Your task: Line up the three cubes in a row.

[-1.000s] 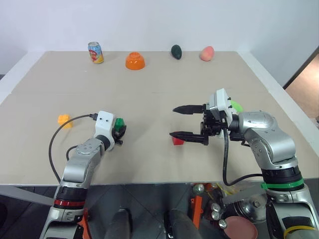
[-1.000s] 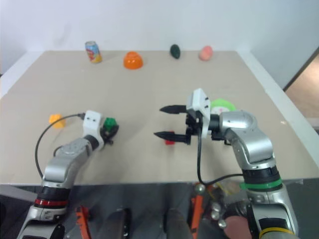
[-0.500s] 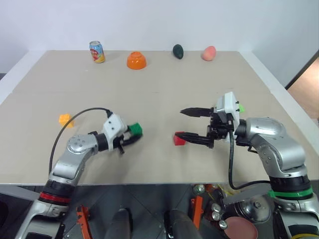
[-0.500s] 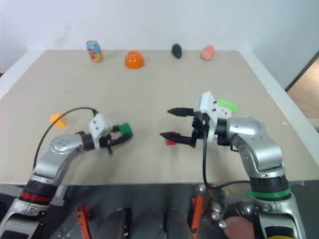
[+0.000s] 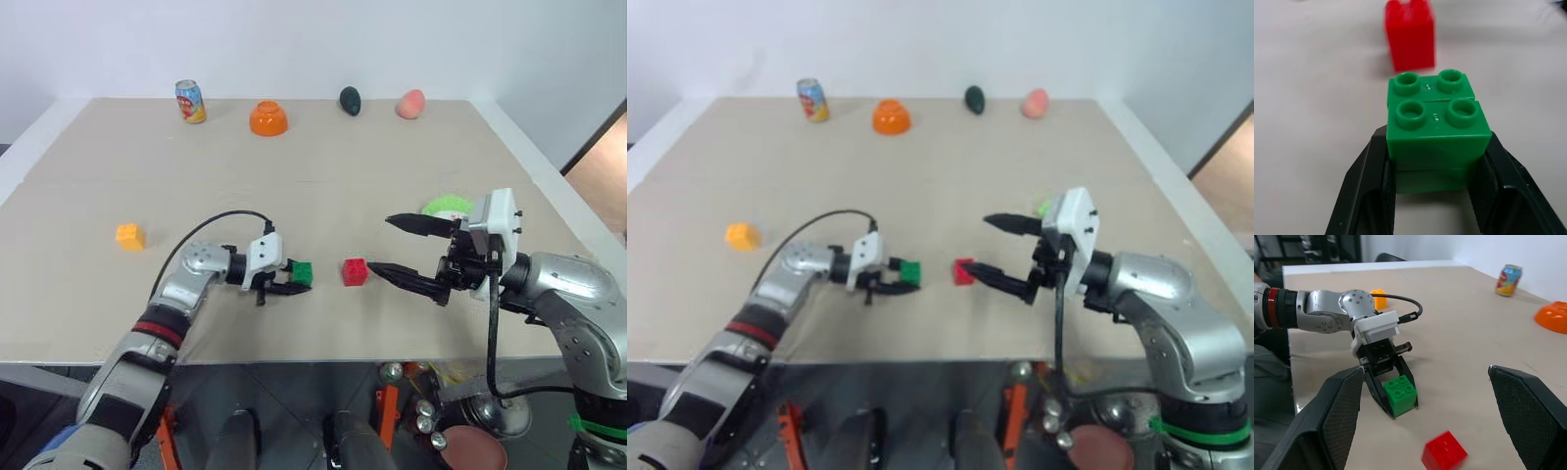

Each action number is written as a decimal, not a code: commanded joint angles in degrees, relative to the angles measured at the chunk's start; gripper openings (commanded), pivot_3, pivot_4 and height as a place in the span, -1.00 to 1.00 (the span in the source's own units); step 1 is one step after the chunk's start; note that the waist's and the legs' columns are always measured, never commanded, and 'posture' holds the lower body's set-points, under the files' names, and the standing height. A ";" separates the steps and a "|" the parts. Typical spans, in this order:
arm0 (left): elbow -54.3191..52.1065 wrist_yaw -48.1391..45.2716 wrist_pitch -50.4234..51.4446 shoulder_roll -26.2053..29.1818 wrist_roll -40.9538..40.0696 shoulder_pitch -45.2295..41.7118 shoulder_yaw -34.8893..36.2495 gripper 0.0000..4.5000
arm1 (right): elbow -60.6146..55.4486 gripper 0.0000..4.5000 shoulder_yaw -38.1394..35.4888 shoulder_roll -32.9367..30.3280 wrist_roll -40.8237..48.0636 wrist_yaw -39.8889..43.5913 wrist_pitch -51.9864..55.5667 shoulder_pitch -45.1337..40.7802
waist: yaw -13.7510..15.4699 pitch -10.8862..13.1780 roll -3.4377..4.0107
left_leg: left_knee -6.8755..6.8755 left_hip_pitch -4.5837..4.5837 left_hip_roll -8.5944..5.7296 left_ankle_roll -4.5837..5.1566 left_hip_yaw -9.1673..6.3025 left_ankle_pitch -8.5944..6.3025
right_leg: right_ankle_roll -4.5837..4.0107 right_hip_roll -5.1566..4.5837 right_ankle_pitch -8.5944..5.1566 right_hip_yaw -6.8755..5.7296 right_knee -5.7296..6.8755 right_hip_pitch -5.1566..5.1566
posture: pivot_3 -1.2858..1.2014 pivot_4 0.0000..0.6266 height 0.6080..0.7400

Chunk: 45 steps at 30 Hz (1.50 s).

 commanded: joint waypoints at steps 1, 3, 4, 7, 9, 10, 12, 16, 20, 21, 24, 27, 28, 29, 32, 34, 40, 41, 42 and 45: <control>2.41 -3.05 -0.71 -0.20 -1.23 -2.76 1.51 -0.40 | -2.17 0.87 -1.86 -1.05 1.45 -1.11 -0.16 -0.14 | -0.02 0.00 0.00 | -0.01 0.02 0.00 0.01 -0.03 0.00 | -0.01 0.03 0.01 0.00 0.00 0.00 | 0.03 -0.52 0.97; 5.13 -3.83 -1.57 0.01 -0.26 -3.73 1.34 -0.40 | -2.23 0.87 -1.64 -1.16 1.61 -1.46 -0.21 -0.26 | -0.03 0.00 0.00 | -0.01 0.04 0.02 0.01 -0.07 0.00 | -0.03 0.08 0.01 -0.01 0.02 0.00 | 0.03 -0.52 0.97; 6.24 -4.17 -2.10 0.12 0.12 -4.05 1.26 -0.40 | -2.18 0.87 -1.52 -1.19 1.69 -1.60 -0.24 -0.34 | -0.03 0.00 0.00 | -0.01 0.05 0.02 0.01 -0.07 0.00 | -0.04 0.08 0.01 0.00 0.02 0.00 | 0.03 -0.52 0.97; 9.27 -4.01 -2.73 0.00 0.86 -4.97 1.52 -0.40 | -1.92 0.87 -1.20 -1.28 1.63 -1.79 -0.48 -0.32 | 0.00 0.00 0.00 | 0.00 0.02 0.01 0.01 -0.07 0.00 | -0.03 0.06 0.01 0.00 0.02 0.01 | 0.03 -0.52 0.97; 10.92 -3.39 -3.46 -0.07 1.41 -5.42 1.69 -0.40 | -1.82 0.87 -1.15 -1.30 1.62 -1.85 -0.52 -0.31 | 0.04 0.00 -0.01 | 0.01 -0.01 0.00 0.01 -0.07 0.00 | -0.02 0.04 0.01 0.00 0.01 0.01 | 0.03 -0.52 0.97; 11.54 -3.25 -3.83 -0.09 1.58 -5.57 1.74 -0.40 | -1.79 0.87 -1.14 -1.32 1.60 -1.87 -0.53 -0.32 | 0.04 0.00 -0.01 | 0.02 -0.02 0.00 0.01 -0.07 0.00 | -0.02 0.04 0.01 0.00 0.01 0.01 | 0.03 -0.52 0.97; 12.70 -3.13 -4.35 -0.20 1.76 -5.94 1.84 -0.40 | -1.62 0.87 -1.02 -1.33 1.52 -1.87 -0.56 -0.49 | 0.03 0.00 -0.01 | 0.02 -0.01 0.00 0.01 -0.07 0.00 | -0.02 0.04 0.01 0.00 0.01 0.01 | 0.03 -0.52 0.97; 14.47 -3.08 -4.97 -0.78 1.63 -6.51 2.20 -0.40 | -1.32 0.87 -0.76 -1.38 1.43 -1.79 -0.61 -0.97 | 0.03 0.00 -0.01 | 0.02 0.04 0.01 0.04 -0.09 0.01 | -0.06 0.06 0.04 0.00 0.02 0.03 | 0.03 -0.52 0.97; 15.79 -2.71 -4.62 -2.03 1.11 -7.36 3.01 -0.40 | -1.18 0.87 -0.73 -1.49 1.46 -1.68 -0.60 -1.26 | 0.04 0.00 -0.01 | 0.06 0.04 0.01 0.05 -0.09 0.02 | -0.05 0.05 0.06 0.00 0.02 0.06 | 0.03 -0.52 0.97; 15.97 -2.96 -4.35 -2.33 1.02 -7.57 3.16 -0.40 | -1.13 0.87 -0.69 -1.53 1.42 -1.67 -0.59 -1.36 | 0.05 0.00 -0.01 | 0.07 0.04 0.00 0.05 -0.09 0.02 | -0.05 0.05 0.06 0.00 0.02 0.06 | 0.03 -0.52 0.97; 16.48 -4.16 -3.53 -2.99 0.69 -7.94 3.63 -0.40 | -0.90 0.87 -0.46 -1.65 1.20 -1.64 -0.69 -1.55 | 0.06 0.00 -0.01 | 0.08 0.02 0.00 0.05 -0.08 0.02 | -0.04 0.04 0.06 0.00 0.02 0.06 | 0.03 -0.52 0.97; 16.42 -4.72 -3.35 -3.52 0.80 -7.79 3.80 -0.40 | -0.96 0.87 -0.56 -1.77 1.13 -1.60 -0.84 -1.24 | 0.05 0.00 -0.01 | 0.07 0.01 0.00 0.05 -0.08 0.02 | -0.02 0.04 0.06 0.00 0.02 0.06 | 0.03 -0.52 0.97; 16.43 -4.69 -3.38 -3.65 0.91 -7.76 3.88 -0.40 | -0.97 0.87 -0.59 -1.78 1.12 -1.58 -0.88 -1.17 | 0.06 0.00 -0.01 | 0.06 0.01 0.00 0.05 -0.08 0.02 | -0.01 0.04 0.05 0.00 0.02 0.06 | 0.03 -0.52 0.97; 16.46 -5.21 -3.18 -3.79 0.79 -7.73 3.97 -0.40 | -0.96 0.87 -0.62 -1.76 1.13 -1.61 -0.89 -1.19 | 0.06 0.00 -0.01 | 0.05 0.00 0.00 0.05 -0.09 0.01 | 0.00 0.04 0.03 0.00 0.02 0.06 | 0.03 -0.52 0.97; 16.44 -6.58 -2.02 -3.87 0.33 -7.79 4.30 -0.18 | -0.73 0.87 -0.64 -1.76 1.15 -1.68 -0.89 -1.51 | 0.06 0.00 -0.01 | 0.04 0.00 0.00 0.06 -0.09 0.01 | 0.01 0.05 0.02 0.00 0.02 0.06 | 0.03 -0.52 0.97; 16.39 -7.22 -1.45 -3.63 0.11 -7.87 4.60 0.16 | -0.55 0.87 -0.64 -1.79 1.14 -1.60 -0.96 -1.69 | 0.06 0.00 -0.01 | 0.04 0.00 0.00 0.07 -0.09 0.00 | 0.01 0.05 0.02 0.00 0.02 0.05 | 0.03 -0.52 0.97; 16.60 -5.14 -4.96 -2.58 1.27 -7.61 5.23 0.98 | 0.57 0.87 -0.04 -1.76 0.99 -1.07 -1.29 -2.85 | 0.06 0.00 -0.01 | 0.08 0.00 0.00 0.07 -0.09 0.01 | -0.01 0.05 0.05 0.00 0.02 0.06 | 0.03 -0.52 0.97; 16.60 -4.95 -4.69 -2.31 1.16 -7.67 5.54 0.98 | 0.86 0.87 0.18 -1.76 0.92 -0.90 -1.39 -3.16 | 0.06 0.00 -0.01 | 0.08 0.00 0.00 0.07 -0.09 0.01 | -0.01 0.05 0.05 0.00 0.02 0.06 | 0.03 -0.52 0.97; 16.33 -5.56 -3.95 -1.82 0.74 -7.69 5.91 0.98 | 1.16 0.87 0.46 -1.79 0.86 -0.65 -1.53 -3.51 | 0.01 0.00 -0.01 | 0.08 0.00 0.00 0.07 -0.09 0.01 | -0.01 0.05 0.05 0.00 0.02 0.06 | 0.03 -0.52 0.97; 16.12 -5.30 -4.11 -0.04 0.95 -7.84 6.67 0.98 | 2.31 0.87 1.38 -1.79 0.82 0.14 -1.96 -4.85 | 0.01 0.00 -0.01 | 0.05 0.01 0.00 0.07 -0.09 0.00 | -0.01 0.07 0.05 0.00 0.02 0.04 | 0.03 -0.52 0.97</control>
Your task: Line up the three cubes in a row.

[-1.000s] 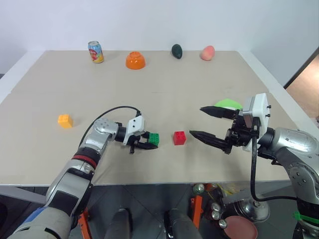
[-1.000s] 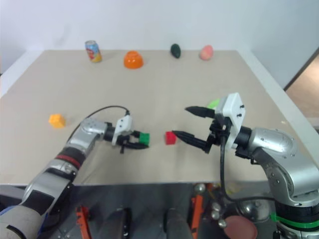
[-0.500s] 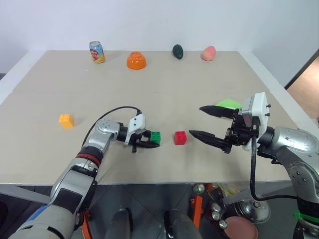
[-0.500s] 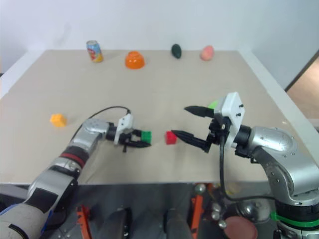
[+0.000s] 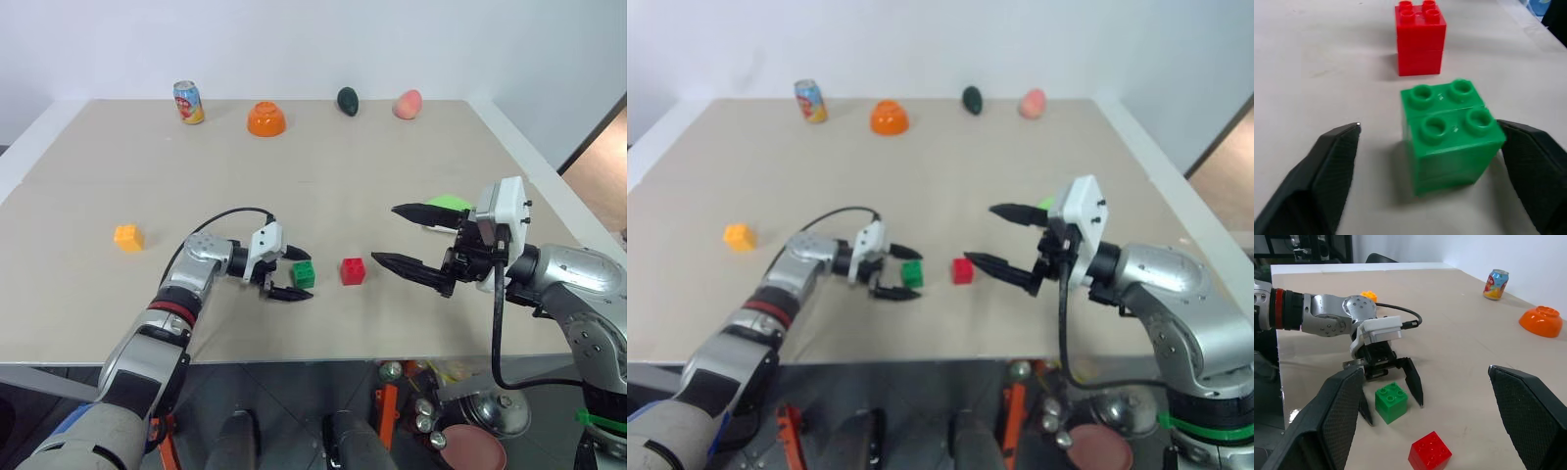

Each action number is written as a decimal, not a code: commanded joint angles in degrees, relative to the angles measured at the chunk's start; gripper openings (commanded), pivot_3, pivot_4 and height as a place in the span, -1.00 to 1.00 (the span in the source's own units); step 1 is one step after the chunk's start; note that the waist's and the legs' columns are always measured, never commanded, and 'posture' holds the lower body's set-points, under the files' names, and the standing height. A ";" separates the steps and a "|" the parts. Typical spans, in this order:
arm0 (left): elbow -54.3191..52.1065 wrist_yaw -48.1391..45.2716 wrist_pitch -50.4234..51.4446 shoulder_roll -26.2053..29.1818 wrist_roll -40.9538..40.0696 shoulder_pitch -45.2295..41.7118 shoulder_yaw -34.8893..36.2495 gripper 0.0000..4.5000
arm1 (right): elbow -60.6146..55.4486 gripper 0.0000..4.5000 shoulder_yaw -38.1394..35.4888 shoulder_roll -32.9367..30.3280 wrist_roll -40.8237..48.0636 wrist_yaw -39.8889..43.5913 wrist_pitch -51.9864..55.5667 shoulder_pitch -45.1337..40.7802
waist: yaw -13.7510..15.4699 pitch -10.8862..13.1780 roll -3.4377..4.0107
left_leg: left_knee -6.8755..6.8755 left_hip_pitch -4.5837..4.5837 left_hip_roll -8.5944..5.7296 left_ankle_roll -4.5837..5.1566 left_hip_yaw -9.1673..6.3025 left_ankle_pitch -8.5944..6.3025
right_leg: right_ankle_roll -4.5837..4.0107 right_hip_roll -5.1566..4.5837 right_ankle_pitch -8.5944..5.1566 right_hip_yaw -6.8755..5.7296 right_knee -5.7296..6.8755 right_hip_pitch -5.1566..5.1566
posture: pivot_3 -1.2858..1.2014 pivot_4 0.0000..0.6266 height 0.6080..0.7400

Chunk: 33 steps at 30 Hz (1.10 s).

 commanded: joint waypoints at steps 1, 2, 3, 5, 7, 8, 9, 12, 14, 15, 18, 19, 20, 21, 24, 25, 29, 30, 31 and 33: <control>-1.04 0.06 -0.72 3.58 -0.03 -1.31 2.21 0.98 | 0.79 0.87 0.18 -0.72 0.25 1.26 -1.52 -2.39 | -0.03 0.00 0.00 | -0.01 0.00 0.00 0.00 0.00 0.00 | 0.00 0.00 0.00 0.00 0.00 -0.01 | 0.03 -0.52 0.97; -1.38 -0.17 -0.83 4.75 -0.06 -1.24 2.50 0.98 | 1.23 0.87 0.46 -0.70 0.16 1.54 -1.61 -2.91 | -0.06 0.00 0.00 | -0.02 0.00 0.01 0.00 0.00 0.00 | 0.00 0.02 0.00 0.00 0.00 -0.02 | 0.03 -0.52 0.97; -1.86 -0.67 -0.55 5.67 -0.29 -1.15 2.73 0.98 | 1.62 0.87 0.56 -0.73 0.10 1.85 -1.74 -3.20 | -0.12 0.00 0.00 | -0.04 0.00 0.01 0.00 0.00 0.00 | 0.00 0.02 0.00 0.00 0.00 -0.02 | 0.03 -0.52 0.97; -7.90 -5.87 4.71 9.84 -3.04 0.71 3.32 0.98 | 2.79 0.87 1.14 -0.86 0.15 3.13 -2.08 -4.44 | -0.11 0.01 0.00 | -0.06 0.00 0.03 0.01 -0.02 -0.01 | 0.00 0.04 -0.01 0.00 0.01 -0.03 | 0.03 -0.52 0.97; -16.37 -11.04 12.23 14.30 -6.55 3.66 3.38 0.98 | 4.04 0.87 1.79 -0.99 -0.05 4.32 -2.64 -5.72 | -0.39 0.01 0.01 | -0.08 -0.02 0.07 0.00 -0.02 -0.01 | -0.03 0.07 -0.02 0.00 0.02 -0.07 | 0.03 -0.52 0.97; -22.96 -12.01 17.56 17.96 -9.99 6.15 2.34 0.98 | 4.91 0.87 2.23 -1.11 -0.28 5.06 -2.98 -6.60 | -0.40 0.01 0.02 | -0.10 -0.02 0.09 0.00 0.00 -0.01 | -0.05 0.07 -0.03 0.01 0.02 -0.09 | 0.03 -0.52 0.97; -29.23 -12.35 22.58 21.54 -13.48 8.56 1.47 0.98 | 5.85 0.87 2.65 -1.23 -0.54 5.81 -3.33 -7.45 | -0.59 0.02 0.02 | -0.11 0.00 0.09 0.00 0.00 -0.01 | -0.06 0.05 -0.05 0.01 0.03 -0.07 | 0.03 -0.52 0.97; -44.43 -12.01 36.45 29.24 -21.10 15.32 5.08 0.98 | 9.38 0.87 4.78 -0.86 -1.71 7.98 -4.84 -10.83 | -1.08 0.03 0.03 | -0.13 0.02 0.15 0.00 0.02 -0.08 | -0.11 0.06 -0.15 0.03 0.09 -0.09 | 0.03 -0.52 0.97; -50.55 -8.92 40.96 31.33 -24.29 19.09 9.09 0.98 | 11.22 0.87 6.33 -0.08 -2.53 9.02 -5.80 -12.79 | -1.10 0.03 0.03 | -0.13 0.04 0.15 0.01 0.01 -0.08 | -0.14 0.05 -0.18 -0.01 0.10 -0.08 | 0.03 -0.52 0.97; -53.05 -5.68 42.97 31.41 -25.97 21.13 11.96 0.98 | 12.14 0.87 7.35 0.77 -3.08 9.27 -6.37 -13.86 | -1.00 0.03 0.03 | -0.12 0.05 0.16 0.01 0.01 -0.08 | -0.16 0.05 -0.19 -0.02 0.10 -0.08 | 0.03 -0.52 0.97; -59.88 6.37 48.18 29.03 -30.21 28.17 21.39 0.98 | 14.85 0.87 10.83 4.47 -5.72 8.26 -8.34 -16.94 | -1.27 0.03 0.03 | -0.09 0.12 0.18 0.01 0.03 -0.07 | -0.21 0.02 -0.17 -0.06 0.10 -0.04 | 0.03 -0.52 0.97; -61.62 10.12 49.34 28.00 -30.78 30.18 23.55 0.98 | 15.47 0.87 11.64 5.65 -6.41 7.70 -8.71 -17.62 | -1.30 0.03 0.03 | -0.09 0.14 0.18 0.01 0.02 -0.07 | -0.21 0.02 -0.17 -0.07 0.10 -0.03 | 0.03 -0.52 0.97; -63.76 15.40 49.73 26.10 -30.45 33.03 26.28 0.98 | 16.30 0.87 12.82 7.47 -7.43 6.52 -9.12 -18.46 | -1.34 0.03 0.03 | -0.09 0.16 0.18 0.01 0.04 -0.07 | -0.21 0.02 -0.16 -0.06 0.11 -0.03 | 0.03 -0.52 0.97; -65.77 22.10 50.30 23.59 -29.25 35.77 29.00 0.98 | 17.28 0.87 14.33 9.30 -9.03 5.34 -9.82 -19.20 | -1.46 0.02 0.04 | -0.09 0.17 0.18 0.01 0.04 -0.07 | -0.20 0.03 -0.15 -0.06 0.12 -0.03 | 0.03 -0.52 0.97; -71.31 35.30 52.07 18.14 -27.93 41.73 34.08 0.98 | 20.09 0.87 17.00 12.93 -13.03 3.07 -11.77 -20.49 | -1.39 0.02 0.00 | -0.10 0.22 0.21 0.01 0.10 -0.07 | -0.16 0.06 -0.12 0.01 0.18 -0.03 | 0.03 -0.52 0.97; -73.54 39.77 52.76 16.38 -26.93 43.75 35.08 0.98 | 20.92 0.87 17.38 14.08 -13.59 2.42 -11.82 -20.93 | -1.35 0.01 -0.04 | -0.10 0.21 0.21 0.01 0.08 -0.07 | -0.15 0.09 -0.12 0.01 0.19 -0.04 | 0.03 -0.52 0.97; -80.06 57.53 55.85 8.41 -22.14 49.81 36.96 0.98 | 23.14 0.87 19.02 17.23 -15.11 2.87 -13.25 -21.89 | -0.90 -0.01 -0.08 | -0.10 0.16 0.19 0.00 0.06 -0.07 | -0.14 0.07 -0.12 0.02 0.20 -0.03 | 0.03 -0.52 0.97; -81.10 61.75 56.42 6.19 -20.84 50.48 37.28 0.98 | 23.77 0.87 19.35 17.78 -15.51 3.13 -13.72 -22.15 | -0.81 -0.02 -0.10 | -0.09 0.19 0.18 0.00 0.12 -0.08 | -0.13 0.04 -0.12 0.07 0.19 -0.02 | 0.03 -0.52 0.97; -81.68 66.41 56.93 3.85 -18.93 50.62 37.52 0.98 | 24.43 0.87 19.50 18.28 -15.65 3.35 -14.06 -22.48 | -0.73 -0.06 -0.17 | -0.08 0.20 0.17 0.00 0.13 -0.08 | -0.12 0.04 -0.11 0.08 0.19 0.00 | 0.03 -0.52 0.97; -82.75 72.91 57.38 0.37 -16.24 50.63 37.47 0.98 | 25.53 0.87 19.67 19.07 -15.93 3.76 -14.58 -23.06 | -0.41 -0.12 -0.27 | -0.02 0.21 0.17 0.00 0.12 -0.07 | -0.11 0.06 -0.06 0.08 0.19 0.02 | 0.03 -0.52 0.97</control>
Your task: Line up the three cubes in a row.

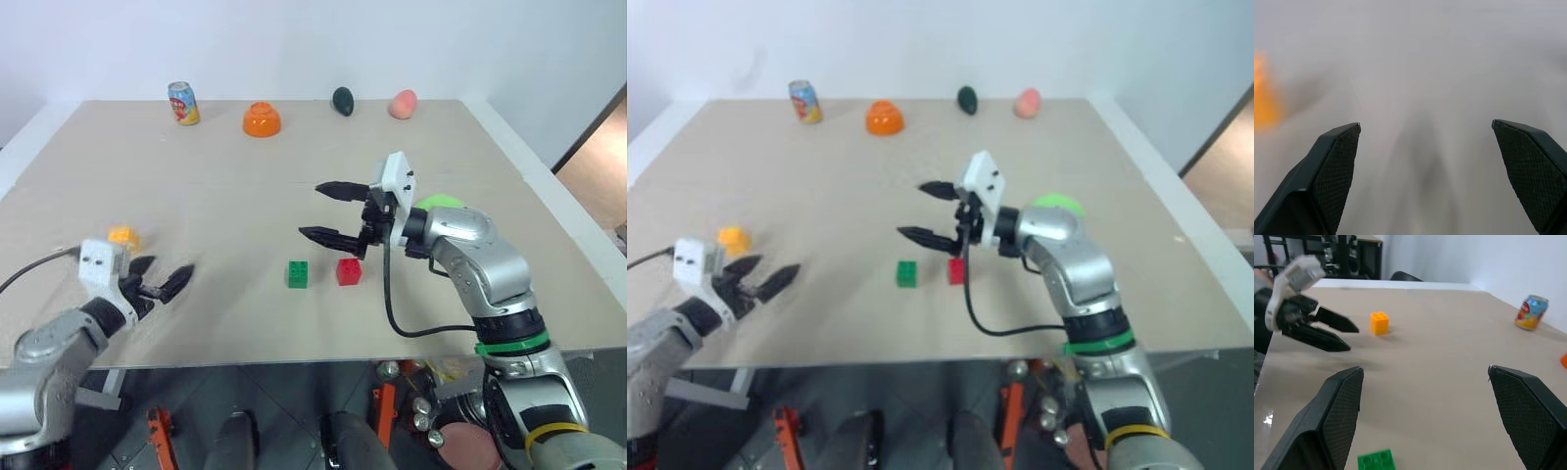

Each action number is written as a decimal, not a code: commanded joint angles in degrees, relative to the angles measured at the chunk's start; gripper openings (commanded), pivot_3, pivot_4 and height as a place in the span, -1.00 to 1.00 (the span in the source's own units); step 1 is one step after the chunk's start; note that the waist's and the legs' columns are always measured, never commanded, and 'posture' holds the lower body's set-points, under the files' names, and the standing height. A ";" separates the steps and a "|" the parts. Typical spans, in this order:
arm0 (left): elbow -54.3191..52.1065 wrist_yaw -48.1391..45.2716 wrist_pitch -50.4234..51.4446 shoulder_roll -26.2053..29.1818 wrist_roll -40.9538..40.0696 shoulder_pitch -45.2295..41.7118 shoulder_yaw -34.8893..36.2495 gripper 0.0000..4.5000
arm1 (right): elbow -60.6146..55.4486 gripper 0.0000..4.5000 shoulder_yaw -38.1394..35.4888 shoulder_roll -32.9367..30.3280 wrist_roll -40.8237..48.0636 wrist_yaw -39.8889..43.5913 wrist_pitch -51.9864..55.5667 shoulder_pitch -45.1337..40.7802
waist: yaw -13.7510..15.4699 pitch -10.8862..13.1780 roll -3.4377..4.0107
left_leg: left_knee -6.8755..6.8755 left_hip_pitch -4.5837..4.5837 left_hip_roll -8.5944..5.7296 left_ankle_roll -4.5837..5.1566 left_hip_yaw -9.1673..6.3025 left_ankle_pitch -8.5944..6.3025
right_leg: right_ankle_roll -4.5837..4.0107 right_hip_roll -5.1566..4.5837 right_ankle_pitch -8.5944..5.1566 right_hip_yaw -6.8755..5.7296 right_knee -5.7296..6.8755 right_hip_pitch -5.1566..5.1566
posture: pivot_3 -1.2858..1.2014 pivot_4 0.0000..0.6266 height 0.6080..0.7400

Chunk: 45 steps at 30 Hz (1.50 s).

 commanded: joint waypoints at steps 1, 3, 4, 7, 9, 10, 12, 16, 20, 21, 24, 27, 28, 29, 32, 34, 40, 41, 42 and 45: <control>-4.34 11.07 0.66 -3.71 4.24 -0.46 1.88 0.98 | 0.84 0.87 -0.35 0.95 -0.64 0.63 -1.93 -2.36 | 0.21 -0.04 -0.07 | 0.00 0.00 0.01 -0.01 -0.01 0.01 | -0.02 0.02 0.04 -0.01 0.00 -0.01 | 0.03 -0.52 0.97; -5.00 15.91 1.49 -6.49 5.65 -1.40 2.17 0.98 | 1.48 0.87 -0.16 1.48 -0.75 1.36 -2.29 -2.65 | 0.29 -0.04 -0.08 | 0.01 0.02 0.00 -0.03 -0.01 0.03 | -0.07 0.02 0.12 0.00 0.00 -0.01 | 0.03 -0.52 0.97; -4.97 17.83 1.92 -7.37 6.21 -2.00 2.31 0.98 | 1.53 0.87 -0.03 1.66 -0.65 1.81 -2.31 -2.71 | 0.29 -0.05 -0.09 | 0.02 0.03 0.00 -0.04 -0.01 0.03 | -0.08 0.02 0.15 0.00 0.00 -0.01 | 0.03 -0.52 0.97; -3.40 20.77 2.69 -7.91 7.45 -3.63 2.70 0.98 | 1.61 0.87 0.35 2.19 -1.07 2.25 -2.45 -2.83 | 0.31 -0.12 -0.20 | 0.01 0.06 0.01 -0.05 -0.02 0.05 | -0.13 0.06 0.19 0.00 0.00 -0.02 | 0.03 -0.52 0.97; -1.38 20.71 2.32 -6.74 8.04 -4.62 2.55 0.98 | 1.50 0.87 0.53 2.52 -1.42 2.19 -2.56 -2.74 | 0.31 -0.14 -0.24 | 0.00 0.07 0.01 -0.06 -0.11 0.05 | -0.17 0.14 0.22 0.00 0.00 -0.04 | 0.03 -0.52 0.97; -0.16 20.21 2.13 -6.07 8.00 -5.36 2.45 0.98 | 1.29 0.87 0.56 2.57 -1.55 2.17 -2.63 -2.56 | 0.31 -0.14 -0.24 | 0.00 0.07 0.01 -0.06 -0.11 0.05 | -0.18 0.14 0.22 0.01 0.00 -0.04 | 0.03 -0.52 0.97; 2.56 19.30 1.19 -4.22 8.53 -7.25 2.07 0.98 | 0.59 0.87 0.32 2.41 -1.71 2.08 -2.58 -2.01 | 0.32 -0.15 -0.25 | -0.02 0.07 0.02 -0.07 -0.12 0.05 | -0.18 0.17 0.22 0.01 0.00 -0.06 | 0.03 -0.52 0.97; 7.05 19.07 -0.05 -2.29 9.34 -9.86 1.89 0.98 | -0.24 0.87 -0.18 2.17 -1.96 1.63 -2.35 -1.35 | 0.37 -0.15 -0.25 | -0.03 0.03 0.02 -0.08 -0.13 0.05 | -0.18 0.16 0.21 0.01 -0.02 -0.08 | 0.03 -0.52 0.97; 12.36 18.59 -1.59 -1.03 10.60 -12.85 0.61 0.98 | -1.57 0.87 -0.92 1.74 -1.49 1.05 -1.80 -0.52 | 0.45 -0.16 -0.27 | -0.03 0.01 0.01 -0.09 -0.13 0.05 | -0.17 0.16 0.21 0.01 -0.04 -0.08 | 0.03 -0.52 0.97; 13.85 18.15 -2.31 -0.64 11.11 -13.71 -0.19 0.98 | -1.80 0.87 -0.95 1.67 -1.50 0.87 -1.75 -0.37 | 0.46 -0.16 -0.28 | -0.03 0.01 0.02 -0.09 -0.13 0.05 | -0.17 0.16 0.21 0.01 -0.04 -0.08 | 0.03 -0.52 0.97; 18.41 17.46 -4.40 -0.09 12.52 -16.67 -2.49 0.98 | -2.10 0.87 -0.86 1.46 -2.01 0.21 -1.63 0.00 | 0.49 -0.17 -0.28 | -0.04 0.01 0.02 -0.09 -0.13 0.05 | -0.17 0.16 0.21 0.01 -0.04 -0.08 | 0.03 -0.52 0.97; 21.56 17.44 -6.08 0.06 13.69 -18.59 -3.37 0.98 | -2.28 0.87 -0.69 1.32 -2.28 0.04 -1.71 0.28 | 0.51 -0.17 -0.29 | -0.04 0.01 0.01 -0.10 -0.13 0.06 | -0.17 0.16 0.22 0.01 -0.05 -0.08 | 0.03 -0.52 0.97; 23.04 17.46 -6.84 0.29 14.14 -19.40 -3.58 0.98 | -2.47 0.87 -0.70 1.28 -2.24 -0.08 -1.60 0.40 | 0.51 -0.17 -0.29 | -0.04 0.01 0.01 -0.10 -0.12 0.06 | -0.17 0.15 0.22 0.01 -0.06 -0.08 | 0.03 -0.52 0.97; 24.39 17.43 -7.47 0.46 14.42 -20.15 -3.70 0.98 | -2.64 0.87 -0.75 1.24 -2.16 -0.21 -1.43 0.52 | 0.51 -0.17 -0.29 | -0.04 0.01 0.01 -0.10 -0.12 0.06 | -0.17 0.15 0.22 0.01 -0.06 -0.08 | 0.03 -0.52 0.97; 28.18 17.81 -10.04 1.08 15.60 -22.15 -3.73 0.98 | -2.99 0.87 -0.88 1.02 -2.14 -0.55 -1.14 0.83 | 0.54 -0.17 -0.29 | -0.07 0.01 0.02 -0.10 -0.13 0.06 | -0.16 0.17 0.22 0.00 -0.06 -0.11 | 0.03 -0.52 0.97; 30.40 18.30 -11.32 1.46 16.23 -23.38 -3.53 0.98 | -3.15 0.87 -1.02 0.89 -2.15 -0.72 -0.92 0.94 | 0.52 -0.17 -0.29 | -0.09 0.01 0.02 -0.11 -0.12 0.06 | -0.16 0.17 0.22 0.01 -0.06 -0.11 | 0.03 -0.52 0.97; 33.70 17.69 -13.49 1.67 16.52 -24.82 -3.91 0.98 | -3.29 0.87 -1.47 0.45 -1.95 -1.04 -0.70 0.99 | 0.54 -0.17 -0.30 | -0.09 -0.02 0.02 -0.14 -0.11 0.04 | -0.12 0.15 0.22 0.01 -0.08 -0.11 | 0.03 -0.52 0.97; 33.98 17.61 -13.79 1.58 16.50 -24.91 -3.99 0.98 | -3.26 0.87 -1.51 0.37 -1.97 -1.06 -0.73 0.95 | 0.54 -0.17 -0.30 | -0.09 -0.02 0.02 -0.14 -0.11 0.05 | -0.12 0.15 0.22 0.01 -0.08 -0.11 | 0.03 -0.52 0.97; 34.10 17.47 -14.24 1.45 16.46 -24.91 -4.11 0.87 | -3.17 0.87 -1.55 0.28 -1.98 -1.07 -0.75 0.89 | 0.54 -0.17 -0.30 | -0.09 -0.02 0.02 -0.14 -0.11 0.05 | -0.12 0.15 0.23 0.01 -0.08 -0.11 | 0.03 -0.52 0.97; 33.93 17.11 -15.16 1.08 16.30 -24.70 -4.50 0.44 | -2.87 0.87 -1.64 0.12 -1.98 -1.07 -0.89 0.65 | 0.54 -0.17 -0.30 | -0.09 -0.02 0.02 -0.14 -0.11 0.05 | -0.12 0.15 0.23 0.01 -0.08 -0.11 | 0.03 -0.52 0.97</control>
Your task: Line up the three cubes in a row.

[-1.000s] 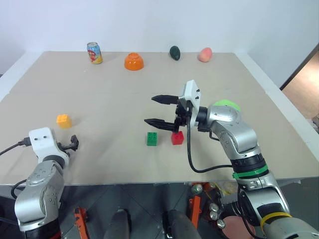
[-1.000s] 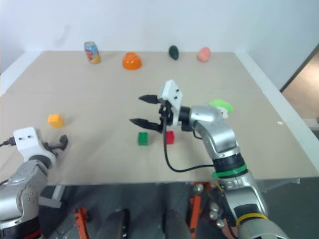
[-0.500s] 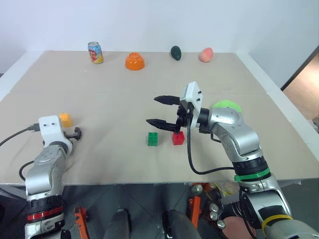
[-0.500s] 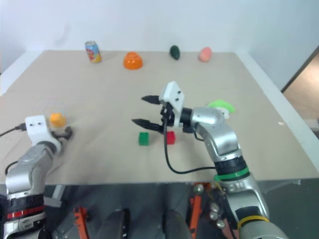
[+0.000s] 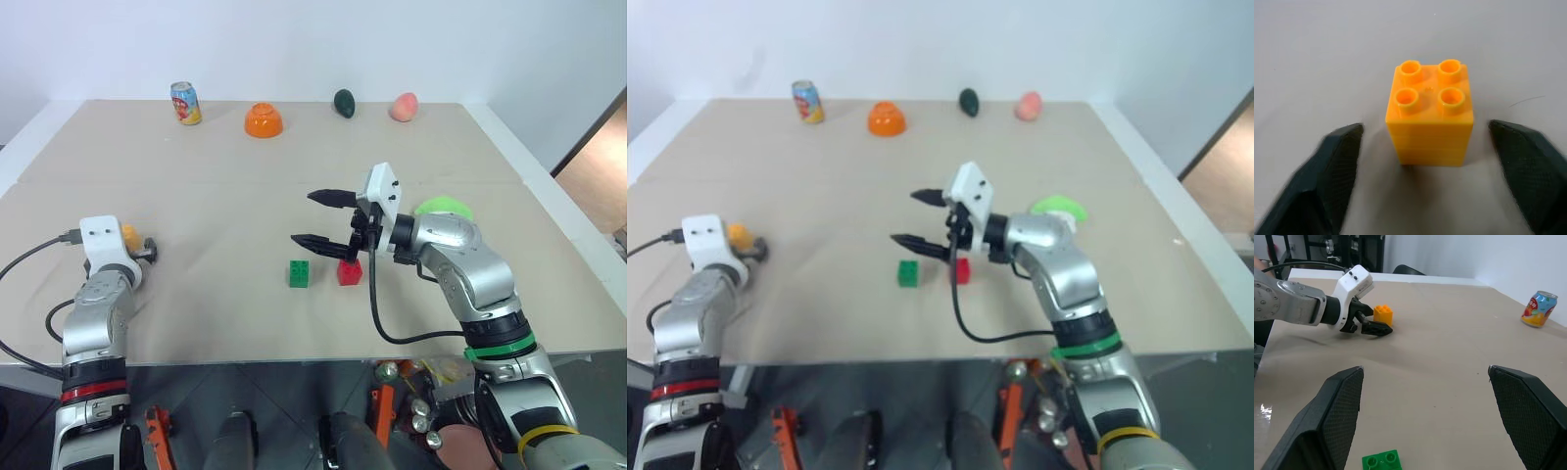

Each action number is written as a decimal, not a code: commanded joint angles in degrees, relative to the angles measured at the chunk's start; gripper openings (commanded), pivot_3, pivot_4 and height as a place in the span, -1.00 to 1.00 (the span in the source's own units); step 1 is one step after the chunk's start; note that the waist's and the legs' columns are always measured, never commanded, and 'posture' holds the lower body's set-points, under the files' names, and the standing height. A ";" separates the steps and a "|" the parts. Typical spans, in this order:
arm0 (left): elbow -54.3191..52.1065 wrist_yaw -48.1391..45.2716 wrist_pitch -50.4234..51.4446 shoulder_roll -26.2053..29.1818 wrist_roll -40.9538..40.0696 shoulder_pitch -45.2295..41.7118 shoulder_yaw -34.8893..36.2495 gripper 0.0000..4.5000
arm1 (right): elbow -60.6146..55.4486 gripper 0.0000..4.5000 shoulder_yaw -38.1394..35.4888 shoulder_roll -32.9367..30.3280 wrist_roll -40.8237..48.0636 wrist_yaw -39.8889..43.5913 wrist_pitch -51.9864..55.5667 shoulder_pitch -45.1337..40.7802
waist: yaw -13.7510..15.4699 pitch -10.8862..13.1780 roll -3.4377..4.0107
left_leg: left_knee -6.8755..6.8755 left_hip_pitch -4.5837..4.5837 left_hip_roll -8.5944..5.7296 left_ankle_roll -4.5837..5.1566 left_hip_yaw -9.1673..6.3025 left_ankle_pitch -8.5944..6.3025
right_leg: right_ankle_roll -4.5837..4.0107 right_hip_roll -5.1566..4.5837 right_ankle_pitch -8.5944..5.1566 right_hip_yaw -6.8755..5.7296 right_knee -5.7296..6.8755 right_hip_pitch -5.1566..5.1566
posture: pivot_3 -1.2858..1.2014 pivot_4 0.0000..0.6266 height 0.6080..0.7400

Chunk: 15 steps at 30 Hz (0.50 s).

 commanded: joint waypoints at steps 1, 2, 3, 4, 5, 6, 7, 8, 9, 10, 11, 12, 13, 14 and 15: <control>-0.62 -0.10 -1.90 0.30 0.50 -1.01 -0.27 0.26 | -1.91 0.87 -1.81 -0.47 0.40 -0.11 -0.52 -0.80 | 0.00 0.00 0.00 | 0.00 0.00 0.00 0.00 0.00 0.00 | 0.00 0.00 0.00 0.00 0.00 0.00 | 0.03 -0.52 0.97; -0.36 0.04 -2.00 0.31 0.60 -1.08 -0.33 0.15 | -1.81 0.87 -1.84 -0.49 0.40 -0.12 -0.54 -0.85 | 0.00 0.00 0.00 | 0.00 0.00 0.00 0.00 0.00 0.00 | 0.00 0.00 0.00 0.00 0.00 0.00 | 0.03 -0.52 0.97; -0.05 0.12 -2.12 0.36 0.67 -1.16 -0.40 0.01 | -1.79 0.87 -1.87 -0.54 0.43 -0.10 -0.55 -0.85 | 0.00 0.00 0.00 | 0.00 0.00 0.00 0.00 0.00 0.00 | 0.00 0.00 0.00 0.00 0.00 0.00 | 0.03 -0.52 0.97; 0.23 0.13 -2.12 0.45 0.69 -1.22 -0.49 -0.19 | -1.79 0.87 -1.88 -0.55 0.44 -0.09 -0.54 -0.84 | 0.00 0.00 0.00 | 0.00 0.00 0.00 0.00 0.00 0.00 | 0.00 0.00 0.00 0.00 0.00 0.00 | 0.03 -0.52 0.97; 0.45 0.14 -2.14 0.54 0.72 -1.29 -0.60 -0.33 | -1.77 0.87 -1.87 -0.59 0.42 -0.08 -0.56 -0.81 | 0.00 0.00 0.00 | 0.00 0.00 0.00 0.00 0.00 0.00 | 0.00 0.00 0.00 0.00 0.00 0.00 | 0.03 -0.52 0.97; 0.63 0.19 -2.21 0.64 0.84 -1.35 -0.75 -0.42 | -1.77 0.87 -1.86 -0.64 0.39 -0.08 -0.56 -0.78 | 0.00 0.00 0.00 | 0.00 0.00 0.00 0.00 0.00 0.00 | 0.00 0.00 0.00 0.00 0.00 0.00 | 0.03 -0.52 0.97; 1.11 -0.29 -2.63 1.07 1.06 -1.53 -1.11 -0.42 | -1.80 0.87 -1.83 -0.70 0.38 -0.05 -0.50 -0.73 | 0.00 0.00 0.00 | -0.01 0.00 0.00 0.00 0.00 0.00 | 0.00 0.00 0.00 0.00 0.00 0.00 | 0.03 -0.52 0.97; 1.51 -0.80 -3.17 1.53 1.40 -1.71 -1.57 -0.42 | -1.87 0.87 -1.82 -0.82 0.36 -0.04 -0.40 -0.66 | 0.00 0.00 0.00 | -0.01 0.00 0.00 0.00 0.00 0.00 | 0.00 0.00 0.00 0.00 0.00 0.00 | 0.03 -0.52 0.97; 1.75 -1.16 -3.56 1.79 1.68 -1.83 -1.88 -0.42 | -1.92 0.87 -1.84 -0.93 0.37 -0.01 -0.34 -0.59 | 0.00 0.00 0.00 | -0.01 0.01 0.00 0.00 0.00 0.00 | 0.00 0.00 0.00 0.00 0.00 0.00 | 0.03 -0.52 0.97; 2.02 -1.90 -4.47 2.24 2.21 -1.99 -2.56 -0.42 | -2.01 0.87 -1.88 -1.08 0.41 0.03 -0.26 -0.49 | 0.00 0.00 0.00 | -0.01 0.01 0.00 0.00 0.00 0.00 | 0.00 0.00 0.01 0.00 0.00 0.00 | 0.03 -0.52 0.97; 2.06 -4.29 -6.86 2.96 2.71 -2.31 -4.13 -0.42 | -2.23 0.87 -1.95 -1.42 0.41 0.12 -0.13 -0.28 | 0.00 0.00 0.00 | -0.01 0.01 0.00 -0.01 0.00 0.01 | 0.00 0.00 0.01 0.00 0.00 0.00 | 0.03 -0.52 0.97; 2.14 -6.99 -9.64 4.12 3.93 -2.46 -6.52 -0.42 | -2.48 0.87 -2.05 -1.82 0.43 0.19 0.03 -0.03 | 0.00 0.00 0.00 | 0.00 0.00 0.00 -0.01 0.00 0.01 | -0.01 0.00 0.01 0.00 0.00 0.00 | 0.03 -0.52 0.97; 2.16 -10.63 -13.22 5.07 4.52 -2.73 -8.81 -0.42 | -2.91 0.87 -2.25 -2.40 0.56 0.35 0.25 0.35 | 0.02 0.00 0.00 | -0.01 -0.01 0.00 -0.03 0.00 0.02 | -0.01 0.00 0.00 0.00 -0.01 0.00 | 0.03 -0.52 0.97; 2.13 -13.89 -15.93 5.53 4.26 -3.01 -10.27 -0.42 | -3.35 0.87 -2.45 -2.97 0.77 0.52 0.47 0.71 | 0.20 0.00 0.00 | -0.01 -0.02 0.00 -0.04 0.01 0.02 | -0.01 -0.01 0.00 0.00 -0.02 0.00 | 0.03 -0.52 0.97; 1.86 -17.35 -17.67 5.69 3.19 -3.38 -11.34 -0.42 | -3.96 0.87 -2.80 -3.76 1.18 0.89 0.81 1.21 | 0.33 0.00 0.00 | -0.01 -0.05 -0.01 -0.05 0.00 0.02 | -0.02 -0.03 -0.01 -0.02 -0.05 0.00 | 0.03 -0.52 0.97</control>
